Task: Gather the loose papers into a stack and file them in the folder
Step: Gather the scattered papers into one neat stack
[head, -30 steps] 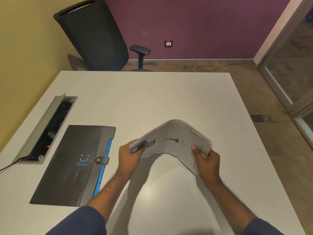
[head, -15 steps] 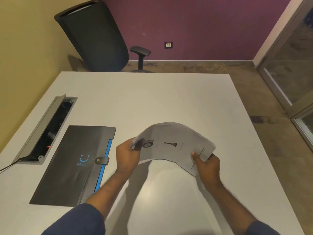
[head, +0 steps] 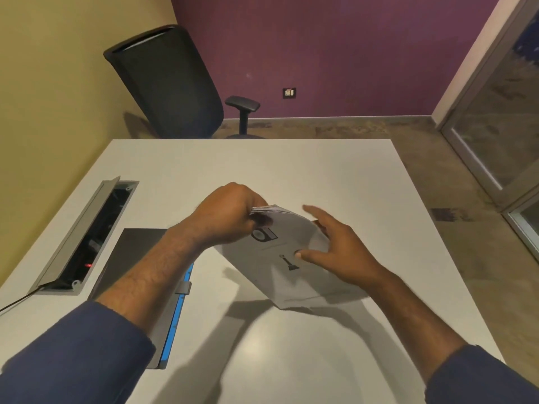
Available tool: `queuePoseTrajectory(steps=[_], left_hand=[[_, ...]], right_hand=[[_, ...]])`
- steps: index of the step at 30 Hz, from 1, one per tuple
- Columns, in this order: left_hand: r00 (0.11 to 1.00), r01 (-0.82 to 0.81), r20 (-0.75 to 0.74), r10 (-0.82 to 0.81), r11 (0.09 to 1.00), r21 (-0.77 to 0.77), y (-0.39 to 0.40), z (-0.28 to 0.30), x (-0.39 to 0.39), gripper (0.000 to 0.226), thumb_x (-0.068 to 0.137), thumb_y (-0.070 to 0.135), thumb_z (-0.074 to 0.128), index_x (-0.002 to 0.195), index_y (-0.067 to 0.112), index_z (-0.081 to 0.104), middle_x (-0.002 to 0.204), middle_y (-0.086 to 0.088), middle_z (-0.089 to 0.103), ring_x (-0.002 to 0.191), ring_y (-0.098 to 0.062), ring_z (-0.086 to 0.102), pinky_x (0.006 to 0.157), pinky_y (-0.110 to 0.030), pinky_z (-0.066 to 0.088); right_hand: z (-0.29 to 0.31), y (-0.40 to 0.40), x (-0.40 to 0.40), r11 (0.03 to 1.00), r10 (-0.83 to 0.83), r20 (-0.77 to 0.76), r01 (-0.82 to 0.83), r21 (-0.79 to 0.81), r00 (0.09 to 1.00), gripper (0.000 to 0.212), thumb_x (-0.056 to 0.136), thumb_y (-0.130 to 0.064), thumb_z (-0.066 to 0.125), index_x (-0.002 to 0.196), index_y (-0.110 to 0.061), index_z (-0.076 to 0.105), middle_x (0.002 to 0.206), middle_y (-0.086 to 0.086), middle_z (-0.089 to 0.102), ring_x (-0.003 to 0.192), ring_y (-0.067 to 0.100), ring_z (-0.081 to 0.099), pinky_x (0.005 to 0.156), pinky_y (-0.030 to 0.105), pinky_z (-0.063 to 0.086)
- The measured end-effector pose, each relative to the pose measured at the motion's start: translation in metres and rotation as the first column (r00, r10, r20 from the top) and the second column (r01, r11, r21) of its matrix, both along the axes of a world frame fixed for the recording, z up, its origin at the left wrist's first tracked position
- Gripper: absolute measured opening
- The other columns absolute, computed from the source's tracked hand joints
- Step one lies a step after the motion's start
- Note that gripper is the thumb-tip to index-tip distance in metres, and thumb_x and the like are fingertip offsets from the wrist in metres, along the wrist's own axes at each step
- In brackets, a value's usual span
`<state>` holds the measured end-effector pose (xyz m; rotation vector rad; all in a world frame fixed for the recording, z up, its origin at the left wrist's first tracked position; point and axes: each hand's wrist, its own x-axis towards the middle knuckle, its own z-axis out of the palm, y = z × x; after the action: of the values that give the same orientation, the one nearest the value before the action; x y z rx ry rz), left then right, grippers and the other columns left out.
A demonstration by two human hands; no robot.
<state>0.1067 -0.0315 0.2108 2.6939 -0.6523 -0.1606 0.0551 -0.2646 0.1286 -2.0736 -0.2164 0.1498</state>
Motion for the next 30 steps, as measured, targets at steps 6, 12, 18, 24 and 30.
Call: queuePoseTrajectory(steps=[6, 12, 18, 24, 30], left_hand=[[1.000, 0.015, -0.025, -0.015, 1.000, 0.003, 0.002, 0.000, 0.005, 0.020, 0.084, 0.027, 0.077, 0.105, 0.027, 0.077, 0.099, 0.004, 0.078, 0.074, -0.006, 0.064, 0.064, -0.024, 0.049], [0.889, -0.263, 0.243, 0.388, 0.866, -0.425, 0.022, -0.039, -0.013, 0.111, 0.058, 0.060, 0.086, 0.149, 0.033, 0.028, 0.151, 0.005, 0.038, 0.135, -0.011, 0.036, 0.111, -0.026, 0.028], [0.658, -0.690, -0.738, -0.150, 0.275, -0.670, 0.029, -0.075, -0.034, 0.079, 0.069, 0.049, 0.081, 0.139, 0.024, 0.055, 0.137, 0.000, 0.063, 0.124, -0.023, 0.061, 0.101, -0.038, 0.050], [0.597, -0.676, -0.761, -0.255, 0.353, -0.647, 0.016, -0.083, -0.046, 0.041, 0.078, 0.028, 0.078, 0.118, 0.021, 0.072, 0.122, -0.007, 0.072, 0.111, -0.028, 0.069, 0.092, -0.041, 0.057], [0.771, -0.616, -0.607, 0.192, 0.466, -0.635, 0.006, -0.088, -0.044, 0.018, 0.090, 0.024, 0.072, 0.108, 0.021, 0.072, 0.102, 0.001, 0.078, 0.104, -0.025, 0.071, 0.094, -0.047, 0.055]], right_hand=[[-0.011, 0.010, -0.005, 0.987, -0.072, -0.090, 0.083, 0.134, 0.993, 0.034, 0.073, -0.025, 0.070, 0.054, -0.008, 0.049, 0.053, -0.006, 0.039, 0.051, 0.010, 0.032, 0.051, 0.027, 0.025], [-0.012, -0.010, -0.009, 0.900, -0.166, -0.224, 0.240, 0.364, 0.960, 0.007, 0.080, -0.022, 0.078, 0.087, -0.021, 0.078, 0.084, 0.003, 0.078, 0.077, 0.018, 0.075, 0.069, 0.031, 0.060], [-0.014, -0.016, -0.014, 0.759, -0.046, -0.394, 0.288, 0.584, 0.918, 0.037, 0.072, -0.022, 0.080, 0.107, -0.012, 0.074, 0.107, 0.011, 0.076, 0.096, 0.030, 0.073, 0.074, 0.035, 0.060], [-0.018, -0.009, -0.016, 0.775, -0.058, -0.387, 0.286, 0.563, 0.920, 0.037, 0.080, -0.014, 0.076, 0.115, -0.008, 0.069, 0.107, 0.010, 0.076, 0.096, 0.028, 0.073, 0.074, 0.032, 0.059], [-0.019, -0.008, -0.017, 0.813, -0.206, -0.250, 0.307, 0.494, 0.946, 0.021, 0.081, -0.012, 0.076, 0.102, -0.016, 0.075, 0.099, 0.000, 0.078, 0.093, 0.021, 0.074, 0.077, 0.030, 0.059]])
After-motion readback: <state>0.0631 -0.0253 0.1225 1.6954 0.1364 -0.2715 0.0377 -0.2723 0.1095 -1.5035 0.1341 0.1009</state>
